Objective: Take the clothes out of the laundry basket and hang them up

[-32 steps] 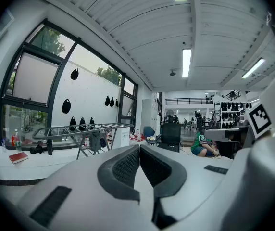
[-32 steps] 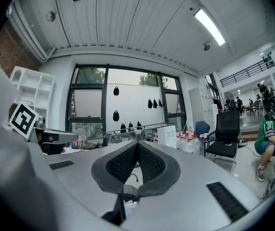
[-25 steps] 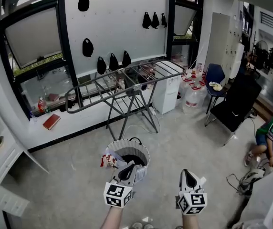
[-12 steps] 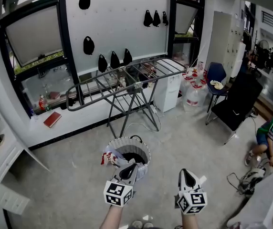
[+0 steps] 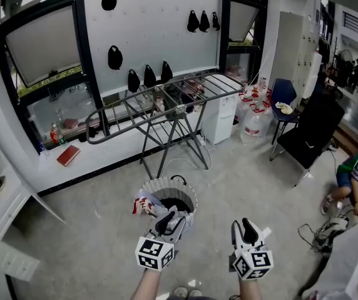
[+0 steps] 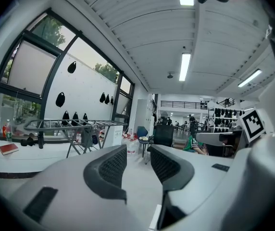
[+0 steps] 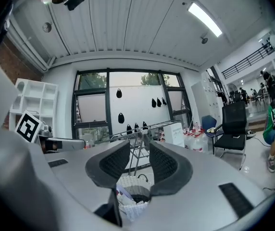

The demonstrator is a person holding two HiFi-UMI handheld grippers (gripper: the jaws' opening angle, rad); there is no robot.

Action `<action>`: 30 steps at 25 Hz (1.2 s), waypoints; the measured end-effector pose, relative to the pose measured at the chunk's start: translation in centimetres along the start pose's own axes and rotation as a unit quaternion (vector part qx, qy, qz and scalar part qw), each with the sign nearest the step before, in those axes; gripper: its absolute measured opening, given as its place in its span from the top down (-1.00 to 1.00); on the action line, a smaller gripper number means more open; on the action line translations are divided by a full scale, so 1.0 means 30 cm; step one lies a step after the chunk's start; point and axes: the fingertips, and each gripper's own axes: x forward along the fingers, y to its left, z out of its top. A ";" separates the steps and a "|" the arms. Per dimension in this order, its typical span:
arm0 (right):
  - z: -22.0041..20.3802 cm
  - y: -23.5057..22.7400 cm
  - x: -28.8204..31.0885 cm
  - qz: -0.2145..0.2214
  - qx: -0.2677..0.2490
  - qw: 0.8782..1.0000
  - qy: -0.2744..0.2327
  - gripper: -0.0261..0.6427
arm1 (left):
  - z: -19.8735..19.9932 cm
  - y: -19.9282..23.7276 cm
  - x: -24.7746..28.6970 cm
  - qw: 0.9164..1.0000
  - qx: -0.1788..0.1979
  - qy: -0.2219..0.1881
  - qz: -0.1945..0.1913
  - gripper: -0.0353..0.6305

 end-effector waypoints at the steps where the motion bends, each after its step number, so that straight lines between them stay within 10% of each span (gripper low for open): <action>1: 0.000 0.003 0.001 0.001 0.001 1.000 0.001 0.58 | 0.000 0.001 -0.001 1.000 -0.002 -0.001 -0.001 0.41; 30: 0.018 -0.058 0.075 -0.063 -0.003 0.998 -0.012 0.50 | 0.004 0.148 0.123 0.999 -0.010 0.007 -0.031 0.35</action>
